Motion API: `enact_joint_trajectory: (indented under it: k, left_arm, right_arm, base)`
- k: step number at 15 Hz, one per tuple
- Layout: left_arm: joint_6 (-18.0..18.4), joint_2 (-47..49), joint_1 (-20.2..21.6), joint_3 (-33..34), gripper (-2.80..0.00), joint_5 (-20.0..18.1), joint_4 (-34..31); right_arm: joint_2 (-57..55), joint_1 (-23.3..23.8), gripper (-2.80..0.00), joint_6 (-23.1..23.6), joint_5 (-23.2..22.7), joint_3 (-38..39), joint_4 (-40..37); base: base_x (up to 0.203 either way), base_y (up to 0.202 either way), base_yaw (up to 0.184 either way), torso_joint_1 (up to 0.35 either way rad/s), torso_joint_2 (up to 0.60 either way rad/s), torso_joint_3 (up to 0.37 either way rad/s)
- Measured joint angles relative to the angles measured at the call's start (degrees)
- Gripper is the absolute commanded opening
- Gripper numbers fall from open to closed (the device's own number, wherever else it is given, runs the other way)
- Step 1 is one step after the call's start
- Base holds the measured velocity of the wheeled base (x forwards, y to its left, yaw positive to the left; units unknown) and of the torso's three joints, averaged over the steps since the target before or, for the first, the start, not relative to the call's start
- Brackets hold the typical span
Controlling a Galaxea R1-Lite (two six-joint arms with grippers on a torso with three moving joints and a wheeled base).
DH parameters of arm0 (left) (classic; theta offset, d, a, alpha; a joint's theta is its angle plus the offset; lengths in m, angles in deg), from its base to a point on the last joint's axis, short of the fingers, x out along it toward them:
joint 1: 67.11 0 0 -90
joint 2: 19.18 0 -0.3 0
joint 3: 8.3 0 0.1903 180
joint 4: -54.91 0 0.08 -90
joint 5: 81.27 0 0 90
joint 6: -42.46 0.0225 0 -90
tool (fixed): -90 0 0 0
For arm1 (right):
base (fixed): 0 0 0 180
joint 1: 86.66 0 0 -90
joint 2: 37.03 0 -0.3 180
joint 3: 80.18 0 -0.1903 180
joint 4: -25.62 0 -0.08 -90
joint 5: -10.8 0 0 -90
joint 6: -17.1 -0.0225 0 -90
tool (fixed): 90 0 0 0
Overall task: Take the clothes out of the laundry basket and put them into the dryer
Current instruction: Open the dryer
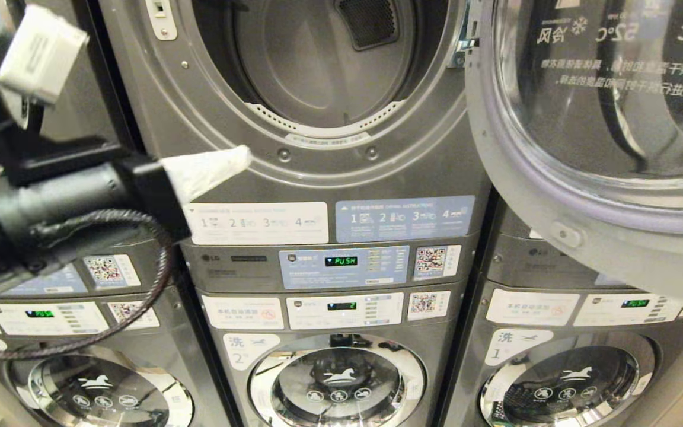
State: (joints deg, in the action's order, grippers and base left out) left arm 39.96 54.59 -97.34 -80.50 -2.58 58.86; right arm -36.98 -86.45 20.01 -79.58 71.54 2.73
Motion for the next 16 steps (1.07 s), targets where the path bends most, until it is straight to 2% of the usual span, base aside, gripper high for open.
enact_joint_trajectory:
  k: [3,4,6,8,10,11,13,14,16]
  left_arm:
    - [0.0,-11.1,19.1,15.8,-2.80,-4.3,-6.6]
    - [0.1,-15.6,23.7,20.8,-2.80,-5.5,-8.8]
    - [0.6,-24.9,29.9,28.9,-2.80,-6.5,-13.8]
    - [1.4,-34.5,32.9,35.7,-2.80,-6.3,-19.7]
    - [1.9,-44.4,34.4,40.7,-2.80,-3.8,-25.5]
    - [2.2,-48.3,34.7,42.4,-2.80,-0.7,-27.9]
    - [3.4,-53.7,35.1,46.2,-2.80,8.7,-28.7]
    - [4.8,-55.0,35.2,47.4,-2.80,10.5,-27.8]
    - [6.7,-56.8,33.1,48.4,-2.80,9.0,-28.0]
  right_arm:
    - [0.0,0.0,-2.80,0.1,-0.1,0.6,0.0]
    - [0.0,0.0,-2.80,0.1,-0.2,1.6,0.1]
    - [0.0,-0.1,-2.80,0.1,-0.4,3.6,0.1]
    - [0.0,-0.1,-2.80,0.2,-0.6,4.6,-0.5]
    - [0.0,-0.2,-2.80,0.1,-0.7,4.8,-0.6]
    - [0.0,-0.2,-2.80,0.1,-0.7,4.8,-0.6]
    - [0.0,-0.2,-2.80,0.0,-0.6,4.9,-0.5]
    - [0.0,-0.2,-2.80,0.0,-0.5,4.9,-0.5]
    - [0.0,-0.2,-2.80,-0.3,-0.4,4.9,-0.5]
  base:
    - [0.000,0.000,0.000,0.000,0.00,0.000]
    - [0.000,0.000,0.000,0.000,0.00,0.000]
    - [0.000,0.000,0.000,0.000,0.00,0.000]
    - [0.000,0.000,0.000,0.000,0.00,0.000]
    - [0.000,0.000,0.000,0.000,0.00,0.000]
    - [0.000,0.000,0.000,0.000,0.00,0.000]
    - [0.000,0.000,0.000,0.000,0.00,0.000]
    - [0.000,0.000,0.000,0.000,0.00,0.000]
    - [0.000,0.000,0.000,0.000,0.00,0.000]
